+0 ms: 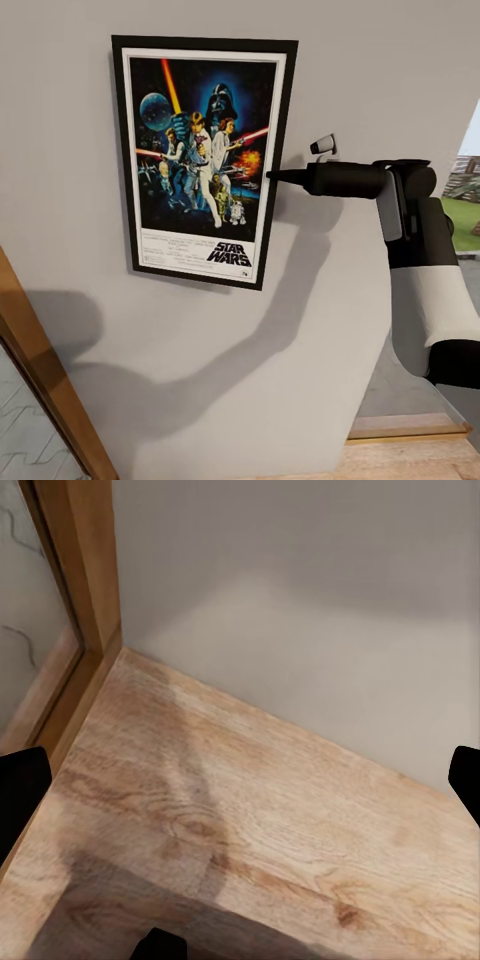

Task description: Pick up the poster from the kitchen countertop and hang it on one of the wall nails in the kitchen.

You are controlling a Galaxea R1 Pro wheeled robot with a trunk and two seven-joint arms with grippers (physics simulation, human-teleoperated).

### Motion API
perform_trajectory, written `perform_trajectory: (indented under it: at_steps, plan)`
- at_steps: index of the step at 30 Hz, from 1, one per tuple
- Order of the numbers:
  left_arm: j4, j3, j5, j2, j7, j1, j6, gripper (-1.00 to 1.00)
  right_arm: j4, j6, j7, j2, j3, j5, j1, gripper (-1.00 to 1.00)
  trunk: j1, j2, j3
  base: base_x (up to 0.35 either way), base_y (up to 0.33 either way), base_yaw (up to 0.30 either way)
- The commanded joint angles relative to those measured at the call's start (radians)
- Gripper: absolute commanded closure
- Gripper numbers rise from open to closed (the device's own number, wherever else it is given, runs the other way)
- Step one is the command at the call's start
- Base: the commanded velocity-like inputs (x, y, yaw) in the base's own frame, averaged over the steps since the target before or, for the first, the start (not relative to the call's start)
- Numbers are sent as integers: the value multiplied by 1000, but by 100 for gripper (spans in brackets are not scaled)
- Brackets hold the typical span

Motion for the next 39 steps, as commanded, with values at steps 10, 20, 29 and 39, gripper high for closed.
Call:
perform_trajectory:
  at_steps: [10,20,29,39]
  plan:
    - [2,8,-3,0,-5,-1,-2,-100,0,5,0,0,1,-5,-1,100,0,-1,-1,0,0,0]
    - [2,8,-3,0,-5,-1,-2,-100,0,4,0,0,1,-5,-1,100,0,-1,-1,13,0,0]
    - [2,8,-3,0,-5,-1,-2,-100,3,5,-1,-1,1,-2,-1,100,0,-1,-1,133,0,0]
    - [2,8,-3,0,-5,-1,-2,-100,3,5,-4,-2,0,-2,-1,-100,0,-1,-1,6,0,0]
